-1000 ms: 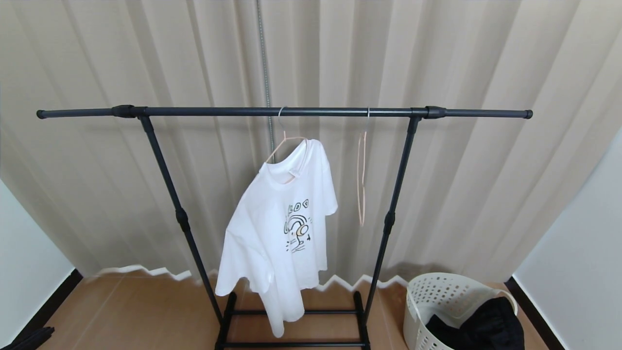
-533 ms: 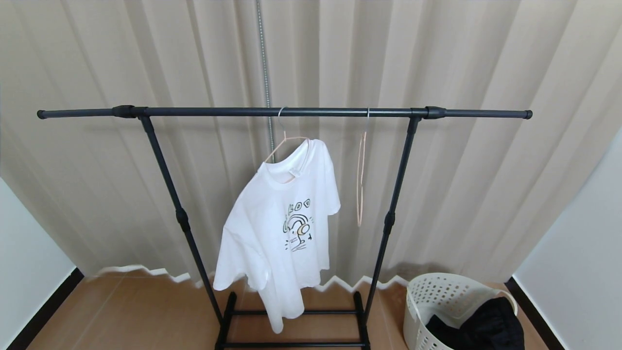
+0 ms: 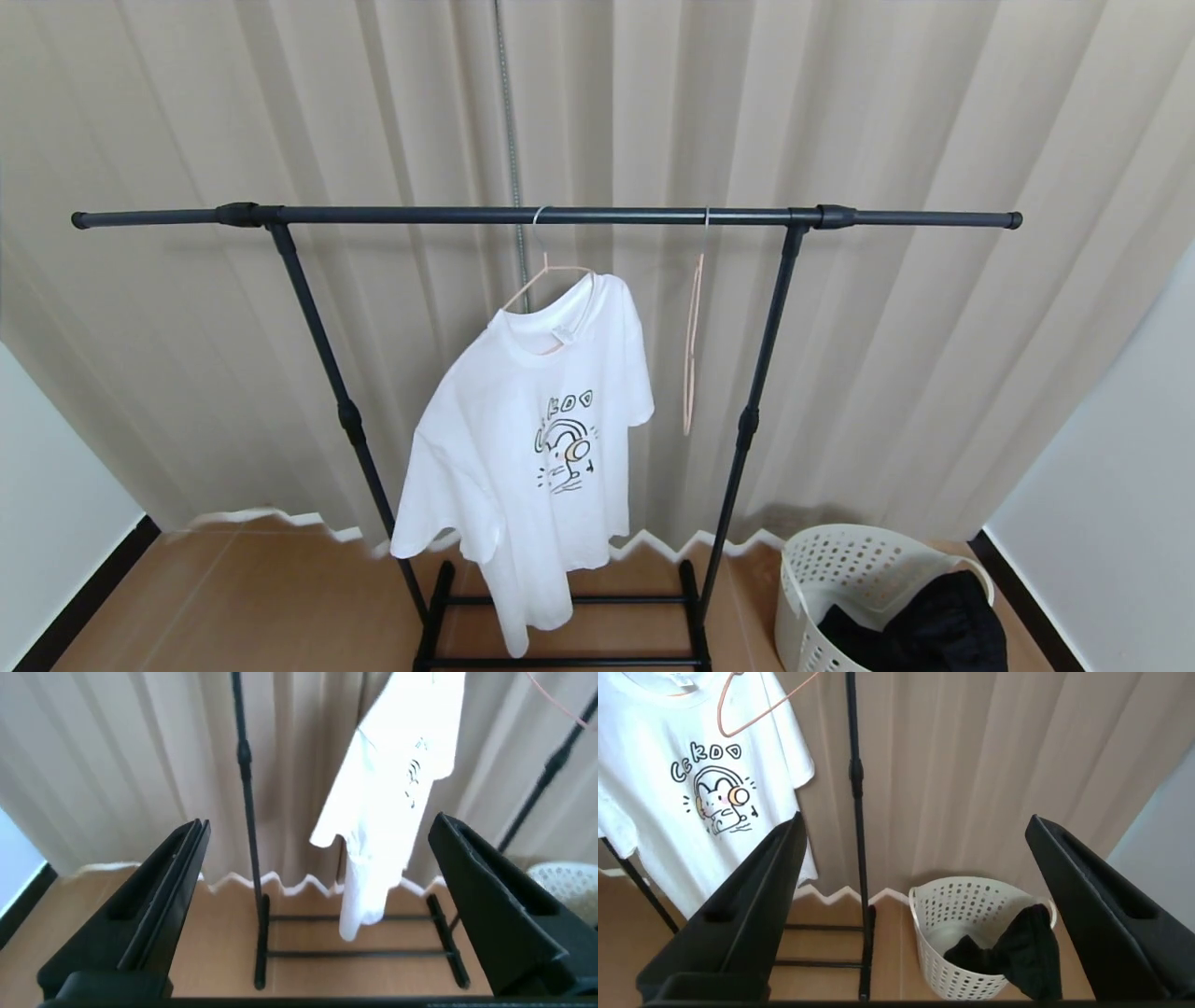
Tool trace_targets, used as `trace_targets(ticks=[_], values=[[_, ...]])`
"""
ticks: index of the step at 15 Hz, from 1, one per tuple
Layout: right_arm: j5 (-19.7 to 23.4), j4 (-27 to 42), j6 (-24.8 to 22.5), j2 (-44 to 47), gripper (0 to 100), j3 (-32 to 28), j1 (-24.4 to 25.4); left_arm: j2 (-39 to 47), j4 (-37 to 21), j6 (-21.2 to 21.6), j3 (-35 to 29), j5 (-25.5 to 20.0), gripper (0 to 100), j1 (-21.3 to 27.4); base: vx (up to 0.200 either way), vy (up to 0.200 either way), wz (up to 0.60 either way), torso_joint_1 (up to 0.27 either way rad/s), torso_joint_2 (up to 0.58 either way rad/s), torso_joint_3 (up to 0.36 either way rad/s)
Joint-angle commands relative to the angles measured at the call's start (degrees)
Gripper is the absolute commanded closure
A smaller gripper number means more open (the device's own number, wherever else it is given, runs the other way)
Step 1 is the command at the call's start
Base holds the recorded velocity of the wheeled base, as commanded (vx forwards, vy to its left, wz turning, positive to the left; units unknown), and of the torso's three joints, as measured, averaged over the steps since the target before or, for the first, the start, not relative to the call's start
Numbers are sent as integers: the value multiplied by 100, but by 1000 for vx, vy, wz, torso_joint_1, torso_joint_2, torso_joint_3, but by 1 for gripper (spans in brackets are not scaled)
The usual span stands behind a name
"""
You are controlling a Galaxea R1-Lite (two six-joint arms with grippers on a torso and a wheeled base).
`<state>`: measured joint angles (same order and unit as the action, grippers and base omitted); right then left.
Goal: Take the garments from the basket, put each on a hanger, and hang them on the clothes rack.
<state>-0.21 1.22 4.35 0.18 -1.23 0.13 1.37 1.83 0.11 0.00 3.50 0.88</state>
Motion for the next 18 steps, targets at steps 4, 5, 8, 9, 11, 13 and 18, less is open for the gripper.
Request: trace_targets(ticks=[4, 5, 8, 9, 11, 13, 18], values=[[3, -25, 127, -9, 0, 18, -5, -137, 28, -160, 0, -16, 0, -35, 0, 0, 0, 0, 0, 0], [3, -25, 110, -9, 0, 18, -5, -137, 28, -134, 0, -16, 0, -35, 0, 0, 0, 0, 0, 0], [3, -25, 110, -9, 0, 18, -5, -137, 28, -231, 0, 2, 0, -44, 0, 0, 0, 0, 0, 0], [3, -16, 119, -9, 0, 18, -5, -137, 28, -231, 0, 2, 0, -44, 0, 0, 0, 0, 0, 0], [38, -16, 312, -9, 0, 9, -5, -137, 28, -231, 0, 2, 0, -44, 0, 0, 0, 0, 0, 0], [30, -16, 1094, -9, 0, 9, -5, -137, 28, -231, 0, -7, 0, -44, 0, 0, 0, -107, 259, 154], [30, -8, 786, -9, 0, 9, -5, -137, 28, -222, 0, -7, 0, -44, 0, 0, 0, -142, 360, 209]])
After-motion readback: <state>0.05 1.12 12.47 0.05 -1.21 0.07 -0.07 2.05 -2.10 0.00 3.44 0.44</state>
